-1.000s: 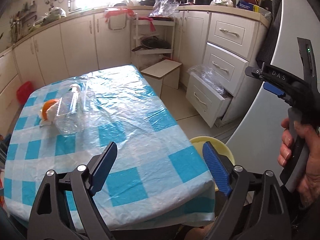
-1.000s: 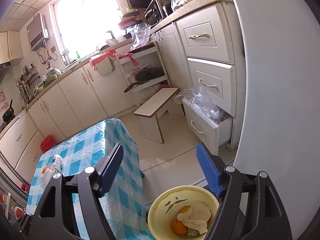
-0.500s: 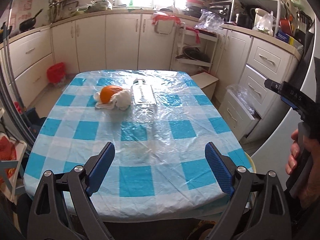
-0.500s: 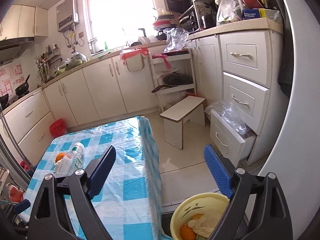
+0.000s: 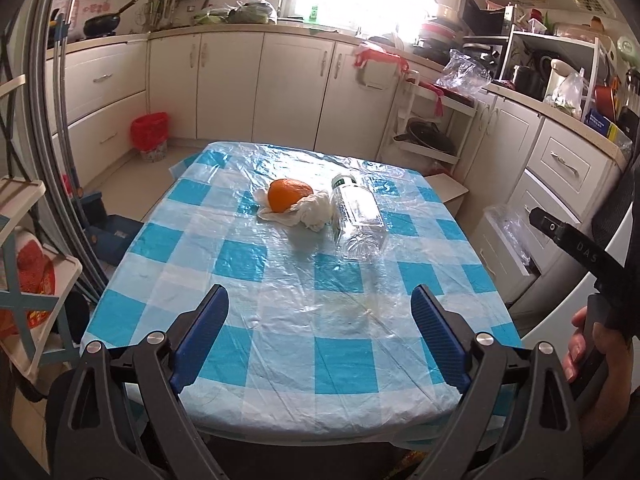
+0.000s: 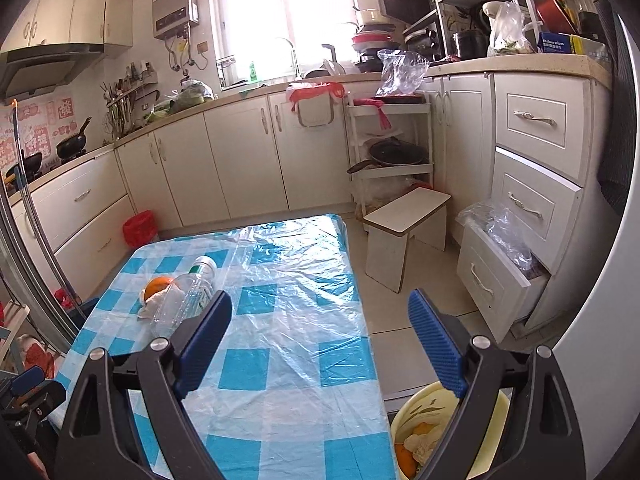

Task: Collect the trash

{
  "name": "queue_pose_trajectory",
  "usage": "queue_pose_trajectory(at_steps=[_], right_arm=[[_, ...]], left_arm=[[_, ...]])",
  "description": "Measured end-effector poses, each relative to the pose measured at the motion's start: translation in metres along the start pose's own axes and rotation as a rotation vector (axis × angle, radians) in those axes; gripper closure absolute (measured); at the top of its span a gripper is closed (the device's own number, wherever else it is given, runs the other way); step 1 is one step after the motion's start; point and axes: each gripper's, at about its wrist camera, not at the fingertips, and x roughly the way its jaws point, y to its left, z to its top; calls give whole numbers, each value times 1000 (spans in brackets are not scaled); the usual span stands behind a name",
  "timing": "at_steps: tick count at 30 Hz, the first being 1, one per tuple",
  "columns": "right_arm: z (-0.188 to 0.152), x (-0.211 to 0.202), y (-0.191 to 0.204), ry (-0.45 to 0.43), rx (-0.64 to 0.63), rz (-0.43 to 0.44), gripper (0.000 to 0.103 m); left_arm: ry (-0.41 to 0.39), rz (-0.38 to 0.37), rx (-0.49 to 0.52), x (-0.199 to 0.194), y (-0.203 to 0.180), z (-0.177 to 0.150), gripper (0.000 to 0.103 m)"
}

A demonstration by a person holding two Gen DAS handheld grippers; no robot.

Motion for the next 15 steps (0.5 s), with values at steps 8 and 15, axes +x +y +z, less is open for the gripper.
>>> queue_pose_trajectory(at_steps=[8, 15], right_arm=[[-9, 4, 12, 26, -14, -1, 17], [-12, 8, 24, 47, -35, 20, 16]], left_arm=[[-4, 14, -30, -3, 15, 0, 14], [1, 29, -50, -1, 25, 0, 14]])
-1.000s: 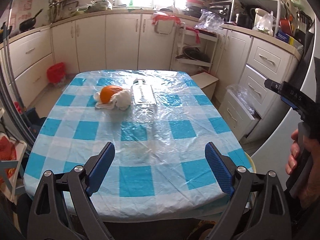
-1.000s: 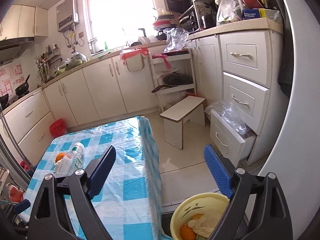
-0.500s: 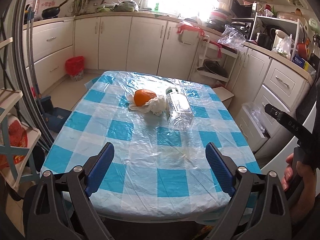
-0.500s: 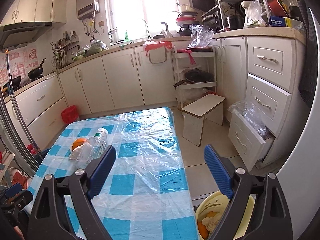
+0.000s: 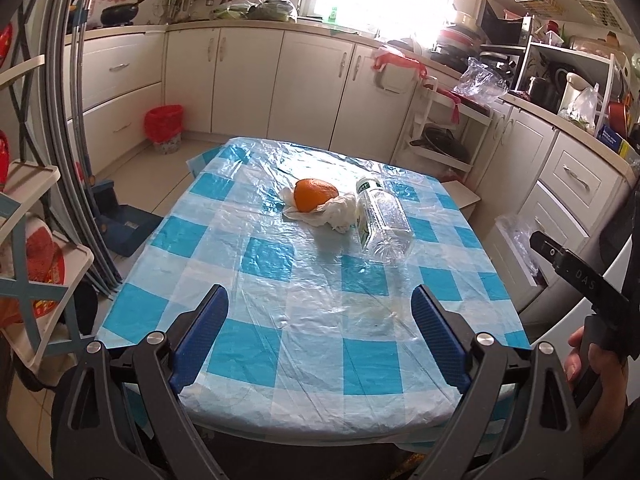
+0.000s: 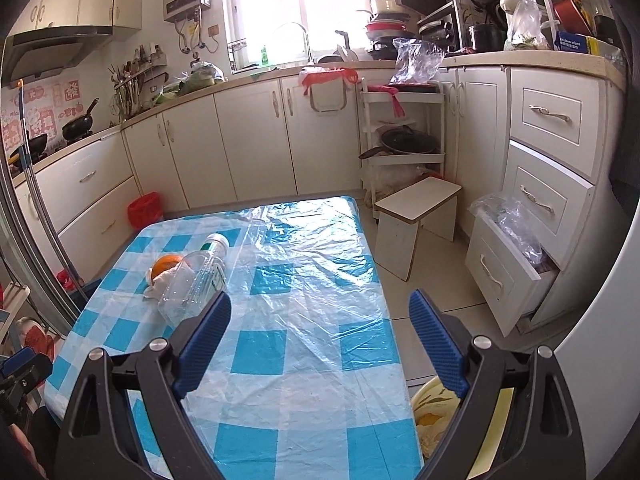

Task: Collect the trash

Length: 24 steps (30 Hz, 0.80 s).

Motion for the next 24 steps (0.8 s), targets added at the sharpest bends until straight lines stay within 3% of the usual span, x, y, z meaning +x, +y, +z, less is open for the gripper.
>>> queue_pose_trajectory(at_steps=[24], right_arm=[[-13, 34, 65, 84, -128, 86, 13]], left_arm=[[26, 50, -98, 18, 52, 1, 14]])
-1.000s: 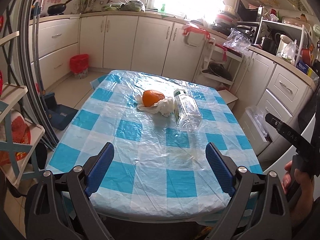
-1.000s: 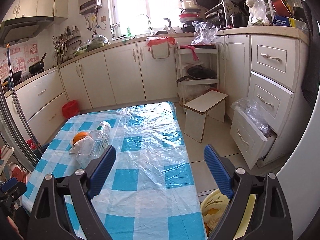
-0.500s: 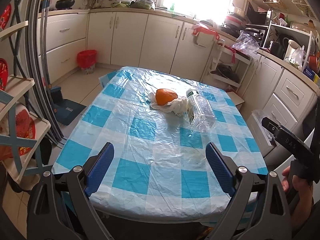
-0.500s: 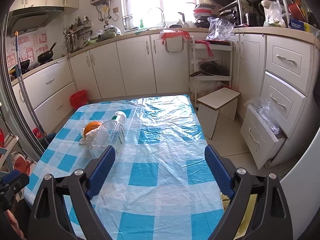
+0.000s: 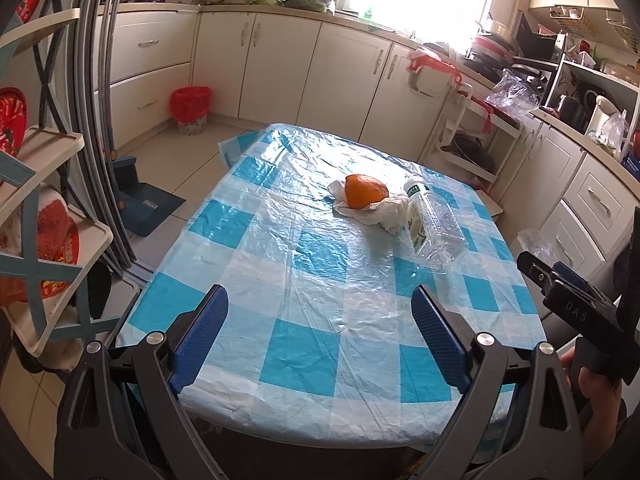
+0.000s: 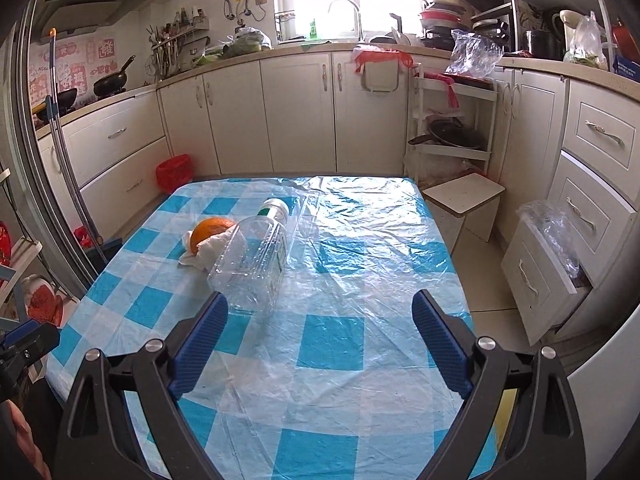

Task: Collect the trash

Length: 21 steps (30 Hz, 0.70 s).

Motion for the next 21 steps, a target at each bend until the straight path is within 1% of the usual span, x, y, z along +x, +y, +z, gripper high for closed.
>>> queue_pose_trajectory(at_steps=[4, 6, 10, 14, 21], right_arm=[[-2, 8, 11, 18, -30, 18, 13], [-3, 11, 17, 25, -42, 29, 13], [-3, 15, 21, 32, -48, 37, 13], [-4, 14, 14, 33, -28, 42, 13], [-7, 9, -7, 35, 22, 43, 13]], left_arm=[[0, -3, -2, 7, 6, 5, 14], [1, -18, 5, 12, 8, 9, 14], [2, -57, 53, 29, 2, 22, 14], [4, -81, 118, 58, -16, 38, 14], [15, -97, 245, 119, -58, 65, 15]])
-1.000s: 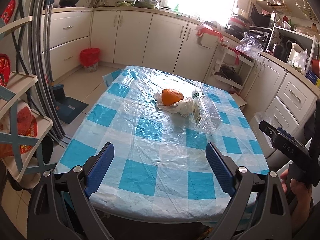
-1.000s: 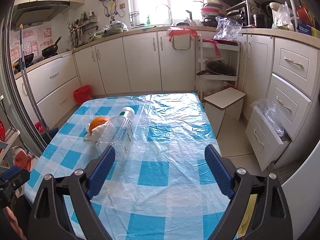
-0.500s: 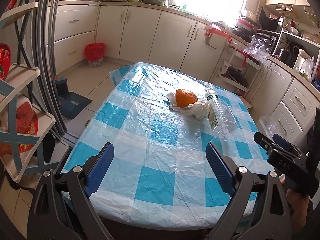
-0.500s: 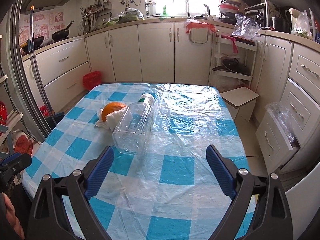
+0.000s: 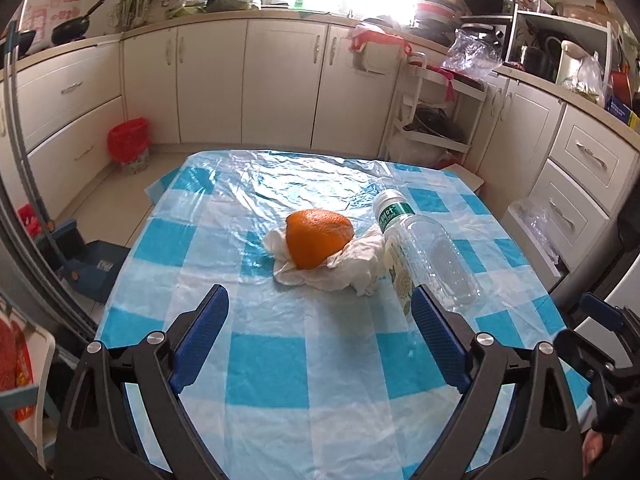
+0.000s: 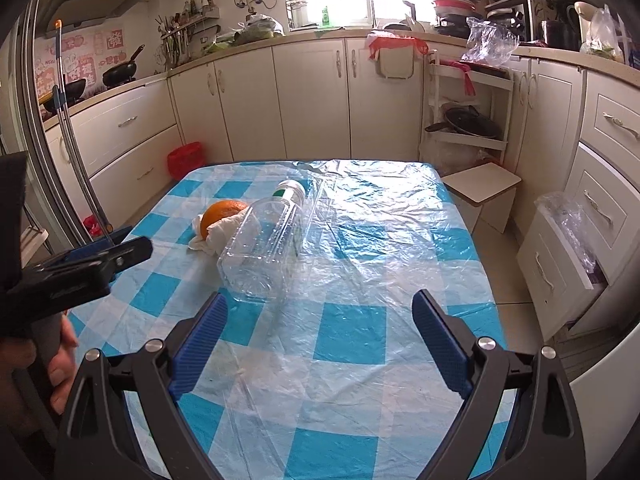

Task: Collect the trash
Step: 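Grasp the crumpled white tissue with the left tool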

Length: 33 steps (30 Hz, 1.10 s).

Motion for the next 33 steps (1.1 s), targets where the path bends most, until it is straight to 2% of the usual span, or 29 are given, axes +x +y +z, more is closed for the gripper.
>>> queue_pose_trajectory(at_steps=[3, 5, 7, 8, 9, 10, 12, 18, 23, 27, 33], right_arm=[[1, -1, -10, 1, 31, 9, 13], [2, -1, -16, 2, 55, 20, 13], [4, 0, -23, 5, 81, 31, 13], [4, 0, -26, 6, 92, 36, 13], [4, 0, -29, 8, 105, 42, 13], [5, 1, -32, 11, 119, 47, 13], [6, 2, -39, 16, 145, 56, 13], [9, 2, -50, 18, 218, 82, 13], [8, 1, -43, 26, 201, 87, 13], [5, -1, -37, 24, 177, 73, 13], [7, -10, -18, -21, 73, 56, 13]], left_arm=[[19, 2, 27, 26, -10, 12, 18], [34, -6, 45, 41, -16, 17, 25], [56, -21, 61, 56, -21, 20, 51], [74, -28, 66, 64, -23, 21, 60], [91, -33, 71, 70, -25, 19, 79], [107, -35, 72, 75, -25, 19, 90], [112, -46, 62, 76, -23, 19, 97], [79, -110, -2, 33, 5, 16, 99], [90, -196, -110, -6, 46, 2, 99], [90, -184, -127, -36, 70, -21, 99], [169, -127, -98, -43, 88, -62, 98]])
